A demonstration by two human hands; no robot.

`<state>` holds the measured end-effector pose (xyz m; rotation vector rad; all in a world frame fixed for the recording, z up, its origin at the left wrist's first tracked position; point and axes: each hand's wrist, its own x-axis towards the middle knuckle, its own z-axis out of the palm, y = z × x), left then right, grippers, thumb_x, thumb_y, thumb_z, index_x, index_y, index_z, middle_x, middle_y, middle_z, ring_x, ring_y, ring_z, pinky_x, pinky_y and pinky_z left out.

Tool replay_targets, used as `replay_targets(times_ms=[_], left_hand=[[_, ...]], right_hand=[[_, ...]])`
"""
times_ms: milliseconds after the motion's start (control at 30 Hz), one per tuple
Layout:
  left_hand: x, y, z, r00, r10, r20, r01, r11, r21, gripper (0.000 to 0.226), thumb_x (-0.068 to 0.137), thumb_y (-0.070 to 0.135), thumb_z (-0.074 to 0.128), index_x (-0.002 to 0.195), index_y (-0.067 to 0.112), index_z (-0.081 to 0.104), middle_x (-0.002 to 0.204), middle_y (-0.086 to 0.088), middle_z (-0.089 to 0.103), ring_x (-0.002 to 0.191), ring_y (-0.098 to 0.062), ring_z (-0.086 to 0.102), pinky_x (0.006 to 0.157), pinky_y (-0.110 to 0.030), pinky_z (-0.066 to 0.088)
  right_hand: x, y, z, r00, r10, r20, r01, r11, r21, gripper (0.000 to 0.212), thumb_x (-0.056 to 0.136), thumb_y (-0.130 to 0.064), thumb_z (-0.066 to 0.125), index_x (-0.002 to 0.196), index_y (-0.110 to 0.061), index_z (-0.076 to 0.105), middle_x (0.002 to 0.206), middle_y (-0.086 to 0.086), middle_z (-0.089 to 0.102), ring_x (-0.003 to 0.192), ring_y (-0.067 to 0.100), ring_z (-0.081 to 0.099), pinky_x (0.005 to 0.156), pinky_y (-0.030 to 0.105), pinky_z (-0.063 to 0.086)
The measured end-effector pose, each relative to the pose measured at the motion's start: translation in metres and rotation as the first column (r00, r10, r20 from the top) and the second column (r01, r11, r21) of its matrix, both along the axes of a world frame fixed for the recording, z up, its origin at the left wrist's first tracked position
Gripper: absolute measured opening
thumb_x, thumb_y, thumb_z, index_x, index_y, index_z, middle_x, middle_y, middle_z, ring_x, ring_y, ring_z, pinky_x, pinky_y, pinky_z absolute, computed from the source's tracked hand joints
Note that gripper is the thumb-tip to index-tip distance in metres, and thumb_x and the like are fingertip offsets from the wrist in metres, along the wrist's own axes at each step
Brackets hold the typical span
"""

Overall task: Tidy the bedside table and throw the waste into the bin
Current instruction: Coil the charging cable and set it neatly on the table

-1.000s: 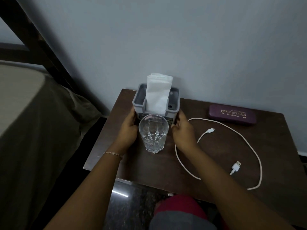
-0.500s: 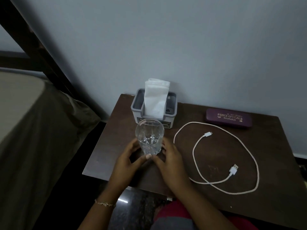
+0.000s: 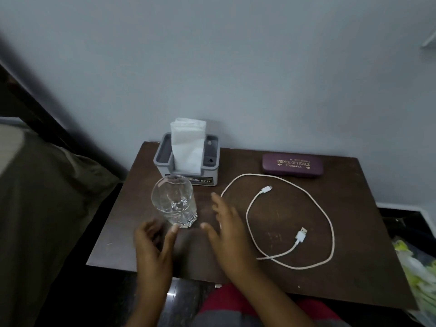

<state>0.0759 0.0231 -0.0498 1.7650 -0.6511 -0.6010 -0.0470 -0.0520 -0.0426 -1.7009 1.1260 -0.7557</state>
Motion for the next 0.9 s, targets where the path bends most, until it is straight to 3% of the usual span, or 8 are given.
replay_targets(times_ms=[67, 200, 300, 433, 567, 733, 833, 900], left_hand=[[-0.023, 0.01, 0.008, 0.997, 0.048, 0.055, -0.052, 0.996, 0.068, 0.029, 0.082, 0.053, 0.06, 0.094, 0.028, 0.051, 0.096, 0.0, 0.063, 0.091, -0.019, 0.061, 0.078, -0.033, 0.05], [-0.062, 0.008, 0.024, 0.87, -0.449, 0.204, 0.418, 0.891, 0.179, 0.01, 0.078, 0.042, 0.058, 0.083, 0.035, 0.064, 0.085, 0.017, 0.064, 0.077, 0.0, 0.061, 0.065, -0.011, 0.045], [-0.087, -0.019, 0.031, 0.769, -0.591, 0.245, 0.526, 0.802, 0.282, 0.009, 0.083, 0.03, 0.063, 0.091, 0.031, 0.066, 0.086, 0.017, 0.064, 0.081, 0.004, 0.059, 0.068, -0.004, 0.04], [-0.132, -0.058, 0.035, 0.68, -0.713, 0.172, 0.597, 0.674, 0.436, 0.023, 0.089, 0.022, 0.058, 0.111, 0.022, 0.065, 0.1, 0.006, 0.067, 0.086, -0.003, 0.061, 0.073, -0.011, 0.041], [-0.166, -0.073, 0.03, 0.687, -0.718, 0.113, 0.592, 0.643, 0.486, 0.034, 0.093, 0.011, 0.046, 0.124, 0.017, 0.059, 0.116, -0.008, 0.067, 0.108, -0.021, 0.061, 0.087, -0.022, 0.043], [-0.175, -0.064, 0.025, 0.824, -0.566, -0.031, 0.543, 0.774, 0.326, 0.045, 0.092, 0.001, 0.042, 0.135, 0.014, 0.046, 0.098, 0.003, 0.066, 0.089, -0.002, 0.061, 0.079, -0.01, 0.044], [-0.176, -0.06, 0.041, 0.786, -0.563, 0.255, 0.524, 0.826, 0.209, 0.059, 0.089, 0.002, 0.047, 0.143, 0.021, 0.032, 0.128, 0.006, 0.052, 0.11, 0.002, 0.049, 0.09, -0.003, 0.033], [-0.175, -0.06, 0.052, 0.568, -0.543, 0.618, 0.499, 0.825, 0.266, 0.062, 0.086, 0.014, 0.051, 0.143, 0.03, 0.03, 0.141, 0.007, 0.04, 0.129, -0.009, 0.038, 0.102, -0.021, 0.034]], right_hand=[[-0.036, -0.004, 0.005, 0.993, -0.118, 0.022, 0.119, 0.986, -0.114, 0.049, 0.085, -0.024, 0.059, 0.133, -0.025, 0.046, 0.13, -0.003, 0.054, 0.119, 0.02, 0.054, 0.1, 0.048, 0.045], [-0.124, -0.01, 0.015, 0.932, -0.338, -0.128, 0.297, 0.918, -0.264, 0.023, 0.086, -0.015, 0.064, 0.108, -0.022, 0.062, 0.103, -0.014, 0.06, 0.096, 0.013, 0.062, 0.088, 0.044, 0.05], [-0.171, -0.009, 0.012, 0.849, -0.462, -0.255, 0.419, 0.884, -0.206, 0.004, 0.085, -0.015, 0.067, 0.086, -0.018, 0.065, 0.083, -0.004, 0.062, 0.079, 0.015, 0.062, 0.079, 0.042, 0.051], [-0.177, -0.014, 0.002, 0.8, -0.429, -0.419, 0.431, 0.897, -0.095, 0.041, 0.079, -0.046, 0.066, 0.055, -0.016, 0.053, 0.059, 0.0, 0.056, 0.063, 0.02, 0.055, 0.073, 0.039, 0.046], [-0.157, -0.013, 0.003, 0.682, -0.309, -0.663, 0.313, 0.942, -0.118, 0.037, 0.079, -0.052, 0.062, 0.073, -0.015, 0.064, 0.087, 0.003, 0.063, 0.088, 0.025, 0.059, 0.079, 0.036, 0.048], [-0.15, -0.011, 0.01, 0.776, -0.388, -0.497, 0.457, 0.89, 0.018, 0.016, 0.083, -0.031, 0.059, 0.082, -0.017, 0.067, 0.09, 0.004, 0.068, 0.089, 0.024, 0.063, 0.076, 0.033, 0.05], [-0.152, -0.005, 0.021, 0.83, -0.432, -0.351, 0.445, 0.894, -0.05, 0.01, 0.087, -0.029, 0.056, 0.083, -0.021, 0.06, 0.079, 0.0, 0.067, 0.08, 0.021, 0.062, 0.067, 0.037, 0.05], [-0.151, -0.001, 0.036, 0.888, -0.352, -0.296, 0.316, 0.935, -0.164, 0.01, 0.091, -0.027, 0.049, 0.092, -0.023, 0.059, 0.086, -0.004, 0.065, 0.082, 0.014, 0.059, 0.07, 0.033, 0.05]])
